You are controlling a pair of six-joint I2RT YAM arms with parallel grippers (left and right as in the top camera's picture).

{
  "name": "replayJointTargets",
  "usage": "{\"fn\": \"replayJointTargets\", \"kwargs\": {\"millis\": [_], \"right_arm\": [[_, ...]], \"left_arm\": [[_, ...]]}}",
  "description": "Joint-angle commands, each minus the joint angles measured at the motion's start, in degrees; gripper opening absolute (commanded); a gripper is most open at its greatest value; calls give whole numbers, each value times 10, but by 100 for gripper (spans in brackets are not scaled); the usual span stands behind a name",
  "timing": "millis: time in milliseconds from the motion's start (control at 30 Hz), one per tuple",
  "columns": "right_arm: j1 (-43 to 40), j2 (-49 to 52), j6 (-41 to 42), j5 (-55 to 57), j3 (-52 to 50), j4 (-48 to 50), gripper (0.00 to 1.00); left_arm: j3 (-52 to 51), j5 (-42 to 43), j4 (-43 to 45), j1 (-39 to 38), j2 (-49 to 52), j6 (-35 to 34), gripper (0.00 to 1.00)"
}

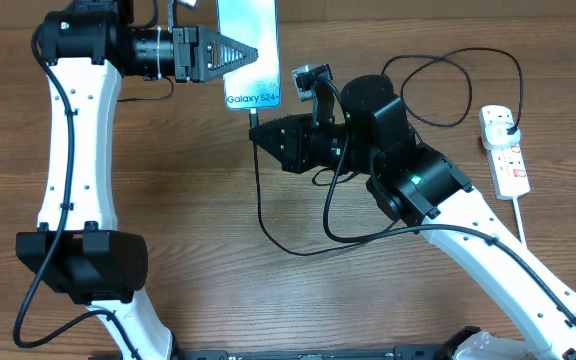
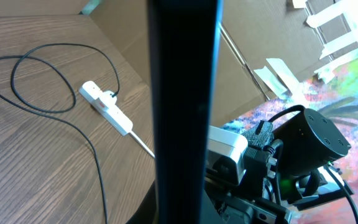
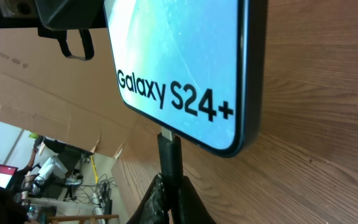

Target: Plug charger to phone and switch on socket

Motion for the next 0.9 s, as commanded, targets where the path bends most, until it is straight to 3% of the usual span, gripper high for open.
{"fn": "replayJointTargets", "kwargs": {"millis": [0,867], "right_arm": [[-6,-18,4,41,18,33,4],[-6,-17,5,42,18,57,4]], "left_arm": [[8,16,-11,-8,-20,-9,4],[8,16,-26,-8,-20,-9,4]]}}
